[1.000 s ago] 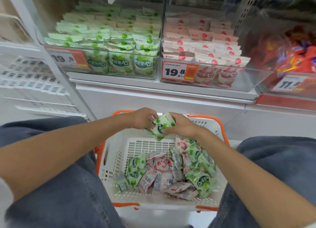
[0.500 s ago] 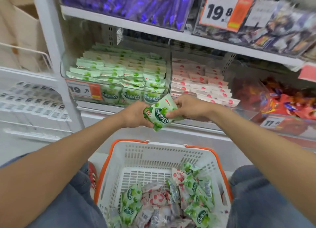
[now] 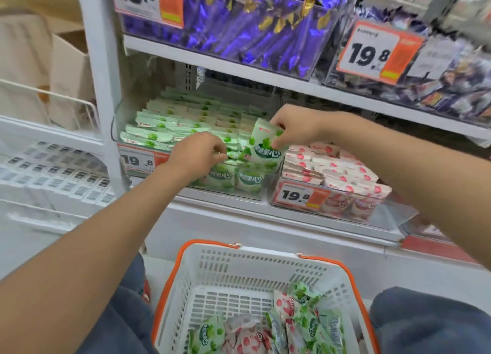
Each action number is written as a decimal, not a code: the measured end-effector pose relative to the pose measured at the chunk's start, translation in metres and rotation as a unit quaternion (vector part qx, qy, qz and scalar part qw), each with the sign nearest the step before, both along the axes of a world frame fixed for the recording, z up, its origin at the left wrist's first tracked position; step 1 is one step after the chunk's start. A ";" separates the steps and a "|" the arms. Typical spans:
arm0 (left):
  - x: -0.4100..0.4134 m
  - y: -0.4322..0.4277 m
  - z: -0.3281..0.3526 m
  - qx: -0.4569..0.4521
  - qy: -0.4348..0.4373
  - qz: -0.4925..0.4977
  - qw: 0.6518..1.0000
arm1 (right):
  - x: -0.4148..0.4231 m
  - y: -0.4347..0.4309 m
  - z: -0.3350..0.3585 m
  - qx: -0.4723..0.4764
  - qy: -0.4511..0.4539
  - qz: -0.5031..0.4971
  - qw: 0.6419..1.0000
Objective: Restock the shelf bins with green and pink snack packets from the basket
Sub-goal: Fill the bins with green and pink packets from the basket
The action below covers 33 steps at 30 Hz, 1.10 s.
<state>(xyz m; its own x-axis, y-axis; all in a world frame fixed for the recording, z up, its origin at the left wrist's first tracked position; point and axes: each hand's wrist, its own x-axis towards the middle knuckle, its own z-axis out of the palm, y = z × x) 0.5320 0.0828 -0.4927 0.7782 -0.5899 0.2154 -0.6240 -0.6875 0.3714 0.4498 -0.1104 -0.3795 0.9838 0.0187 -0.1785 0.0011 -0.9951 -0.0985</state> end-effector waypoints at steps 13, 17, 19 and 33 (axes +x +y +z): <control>0.012 -0.002 -0.002 -0.004 -0.001 0.034 0.999 | 0.028 0.019 -0.037 -0.073 0.115 -0.018 0.991; 0.010 -0.004 -0.002 -0.010 -0.013 0.035 0.999 | 0.032 0.020 -0.034 -0.066 0.136 -0.025 0.988; 0.009 -0.003 -0.002 -0.013 -0.013 0.036 0.999 | 0.032 0.020 -0.032 -0.048 0.143 -0.028 0.988; 0.032 -0.052 0.020 0.044 0.138 -0.142 0.979 | 0.040 0.019 -0.031 -0.002 0.191 -0.020 0.981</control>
<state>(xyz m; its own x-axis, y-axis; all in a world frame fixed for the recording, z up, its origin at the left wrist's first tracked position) 0.5641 0.0311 -0.4724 0.6022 -0.7972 -0.0426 -0.6780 -0.5389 0.4999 0.4896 -0.0909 -0.4100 0.8449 -0.0204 -0.5345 -0.0750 -0.9939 -0.0805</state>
